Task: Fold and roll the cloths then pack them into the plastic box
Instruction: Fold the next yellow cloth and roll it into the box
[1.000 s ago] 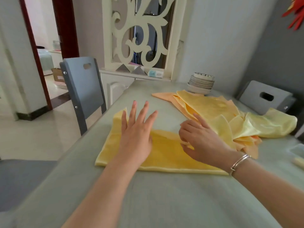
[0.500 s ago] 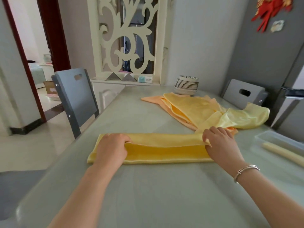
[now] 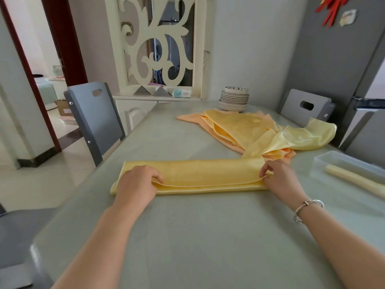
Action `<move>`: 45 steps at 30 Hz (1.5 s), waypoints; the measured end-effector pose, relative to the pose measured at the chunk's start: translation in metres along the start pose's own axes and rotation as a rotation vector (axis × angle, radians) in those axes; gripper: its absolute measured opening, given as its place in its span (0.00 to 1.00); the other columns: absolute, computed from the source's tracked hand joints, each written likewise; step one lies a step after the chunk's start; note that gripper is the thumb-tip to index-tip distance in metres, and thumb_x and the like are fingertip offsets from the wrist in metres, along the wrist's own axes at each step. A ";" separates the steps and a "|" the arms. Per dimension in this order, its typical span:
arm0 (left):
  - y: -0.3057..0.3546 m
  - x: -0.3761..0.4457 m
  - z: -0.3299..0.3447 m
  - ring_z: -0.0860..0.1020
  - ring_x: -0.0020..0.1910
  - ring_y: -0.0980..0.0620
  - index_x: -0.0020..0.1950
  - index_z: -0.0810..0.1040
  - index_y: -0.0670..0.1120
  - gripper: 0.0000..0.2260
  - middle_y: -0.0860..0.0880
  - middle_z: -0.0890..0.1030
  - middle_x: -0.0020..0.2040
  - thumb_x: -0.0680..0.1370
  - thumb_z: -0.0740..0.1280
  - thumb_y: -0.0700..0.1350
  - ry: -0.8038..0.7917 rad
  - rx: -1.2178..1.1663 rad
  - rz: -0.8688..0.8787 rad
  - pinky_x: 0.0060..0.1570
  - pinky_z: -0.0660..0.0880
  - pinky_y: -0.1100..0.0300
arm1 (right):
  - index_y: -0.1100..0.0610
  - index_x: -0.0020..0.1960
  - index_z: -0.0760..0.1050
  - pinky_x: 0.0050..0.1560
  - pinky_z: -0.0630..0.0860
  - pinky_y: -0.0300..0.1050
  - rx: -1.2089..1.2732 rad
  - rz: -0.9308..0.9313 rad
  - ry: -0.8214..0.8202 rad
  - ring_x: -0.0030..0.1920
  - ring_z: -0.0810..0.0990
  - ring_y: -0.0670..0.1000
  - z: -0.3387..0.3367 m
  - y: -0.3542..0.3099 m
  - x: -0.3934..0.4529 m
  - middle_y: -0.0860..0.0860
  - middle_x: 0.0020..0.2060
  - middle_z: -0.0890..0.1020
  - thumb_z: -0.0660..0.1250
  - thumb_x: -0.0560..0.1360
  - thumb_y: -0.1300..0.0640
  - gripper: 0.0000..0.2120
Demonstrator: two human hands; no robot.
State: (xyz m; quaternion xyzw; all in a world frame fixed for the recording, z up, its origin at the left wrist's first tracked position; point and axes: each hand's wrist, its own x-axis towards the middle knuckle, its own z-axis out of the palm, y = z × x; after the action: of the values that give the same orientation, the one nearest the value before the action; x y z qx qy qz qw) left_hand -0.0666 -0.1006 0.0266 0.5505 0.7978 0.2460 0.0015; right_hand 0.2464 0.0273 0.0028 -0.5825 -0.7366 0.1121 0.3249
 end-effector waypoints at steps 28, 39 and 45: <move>0.018 0.004 0.032 0.75 0.52 0.55 0.52 0.82 0.54 0.07 0.60 0.81 0.51 0.75 0.68 0.48 0.008 -0.237 0.472 0.56 0.70 0.59 | 0.57 0.28 0.76 0.41 0.67 0.45 0.070 0.171 0.008 0.48 0.73 0.57 -0.004 -0.003 -0.002 0.56 0.42 0.79 0.57 0.65 0.71 0.15; 0.035 -0.003 0.041 0.75 0.46 0.55 0.43 0.82 0.52 0.02 0.57 0.81 0.43 0.74 0.69 0.47 0.042 -0.085 0.573 0.44 0.71 0.61 | 0.60 0.54 0.68 0.46 0.68 0.48 0.121 0.315 0.027 0.51 0.73 0.59 -0.006 -0.001 0.003 0.59 0.56 0.75 0.54 0.77 0.56 0.11; 0.034 -0.003 0.040 0.75 0.41 0.54 0.38 0.79 0.52 0.03 0.57 0.79 0.38 0.71 0.69 0.46 0.075 -0.066 0.621 0.40 0.73 0.59 | 0.66 0.61 0.67 0.57 0.72 0.56 -0.038 0.342 -0.058 0.55 0.74 0.65 -0.008 -0.004 0.003 0.67 0.57 0.75 0.49 0.78 0.39 0.31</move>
State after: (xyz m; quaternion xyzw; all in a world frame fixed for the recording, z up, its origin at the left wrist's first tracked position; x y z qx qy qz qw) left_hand -0.0247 -0.0785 0.0038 0.7580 0.5826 0.2805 -0.0851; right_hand 0.2473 0.0268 0.0119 -0.7019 -0.6378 0.1684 0.2685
